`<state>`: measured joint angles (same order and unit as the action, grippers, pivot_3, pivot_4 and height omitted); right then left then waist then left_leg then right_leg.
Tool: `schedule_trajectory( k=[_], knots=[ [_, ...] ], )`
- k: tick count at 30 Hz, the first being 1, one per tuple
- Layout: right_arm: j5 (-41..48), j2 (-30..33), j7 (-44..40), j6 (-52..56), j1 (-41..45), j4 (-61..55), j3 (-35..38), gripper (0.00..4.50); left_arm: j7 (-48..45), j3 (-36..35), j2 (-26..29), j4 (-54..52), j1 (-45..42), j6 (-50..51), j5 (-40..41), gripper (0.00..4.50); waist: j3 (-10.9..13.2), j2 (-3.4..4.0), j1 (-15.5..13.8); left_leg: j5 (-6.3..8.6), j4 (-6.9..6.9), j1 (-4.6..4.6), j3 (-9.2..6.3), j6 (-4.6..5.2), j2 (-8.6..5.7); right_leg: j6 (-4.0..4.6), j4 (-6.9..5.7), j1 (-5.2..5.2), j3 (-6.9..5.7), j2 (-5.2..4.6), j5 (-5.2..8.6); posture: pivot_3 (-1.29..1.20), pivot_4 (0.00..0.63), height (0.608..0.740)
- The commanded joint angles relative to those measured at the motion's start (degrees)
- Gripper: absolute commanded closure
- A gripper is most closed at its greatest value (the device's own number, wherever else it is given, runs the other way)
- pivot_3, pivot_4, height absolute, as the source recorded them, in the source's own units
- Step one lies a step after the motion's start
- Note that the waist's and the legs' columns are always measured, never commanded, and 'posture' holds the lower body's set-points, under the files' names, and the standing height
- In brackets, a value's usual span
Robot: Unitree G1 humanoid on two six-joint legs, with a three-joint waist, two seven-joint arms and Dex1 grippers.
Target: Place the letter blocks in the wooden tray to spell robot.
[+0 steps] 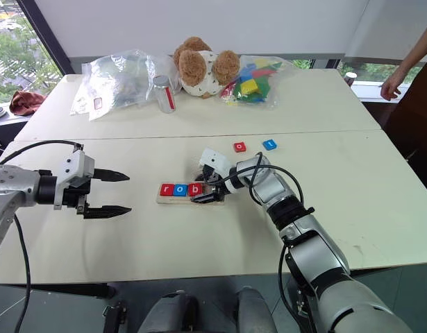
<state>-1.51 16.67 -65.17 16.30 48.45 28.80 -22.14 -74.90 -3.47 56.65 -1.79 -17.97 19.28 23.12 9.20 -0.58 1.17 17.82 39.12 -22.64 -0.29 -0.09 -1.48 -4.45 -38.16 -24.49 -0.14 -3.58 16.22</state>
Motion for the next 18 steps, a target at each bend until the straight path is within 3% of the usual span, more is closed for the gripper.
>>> schedule_trajectory(
  k=[1, 7, 12, 18],
  knots=[
    [1.6, -0.5, 0.2, 1.0, 1.3, -4.5, 1.8, 0.02, 0.2, -1.0, -0.1, 0.7, -0.5, -1.1, -0.3, 0.00, 0.0, 0.00, 0.0, 0.00, 0.00, 0.00, 0.00, 0.00, 0.00, 0.00, 0.00, 0.00, 0.00, 0.00, 0.00, 0.00, 0.150, 0.740],
    [5.9, 0.3, 5.7, 7.9, 1.9, -12.7, 9.1, 0.02, 1.3, -1.4, -1.3, 1.2, -1.9, -0.7, 0.3, 0.00, 0.0, 0.00, -0.1, 0.00, 0.00, -0.01, -0.01, 0.00, 0.01, 0.00, 0.00, -0.01, 0.00, 0.00, 0.00, 0.00, 0.150, 0.740],
    [6.1, 0.4, 22.3, 17.3, 0.3, -19.5, 19.9, 0.02, 5.6, -4.7, -3.9, 0.7, -6.1, 2.7, 4.0, 0.00, 0.0, -0.01, -0.6, -0.02, 0.03, -0.06, -0.05, -0.03, 0.00, 0.00, 0.01, 0.00, 0.00, -0.02, 0.00, 0.00, 0.150, 0.740],
    [2.9, -0.9, 38.8, 21.1, -5.2, -20.2, 24.6, 0.02, 5.9, -5.7, -3.3, 1.9, -11.4, 5.9, 5.5, 0.00, 0.0, -0.02, -0.1, -0.07, -0.03, -0.10, -0.05, -0.13, 0.00, 0.00, 0.00, -0.06, 0.00, -0.01, 0.00, 0.00, 0.150, 0.740]
  ],
)
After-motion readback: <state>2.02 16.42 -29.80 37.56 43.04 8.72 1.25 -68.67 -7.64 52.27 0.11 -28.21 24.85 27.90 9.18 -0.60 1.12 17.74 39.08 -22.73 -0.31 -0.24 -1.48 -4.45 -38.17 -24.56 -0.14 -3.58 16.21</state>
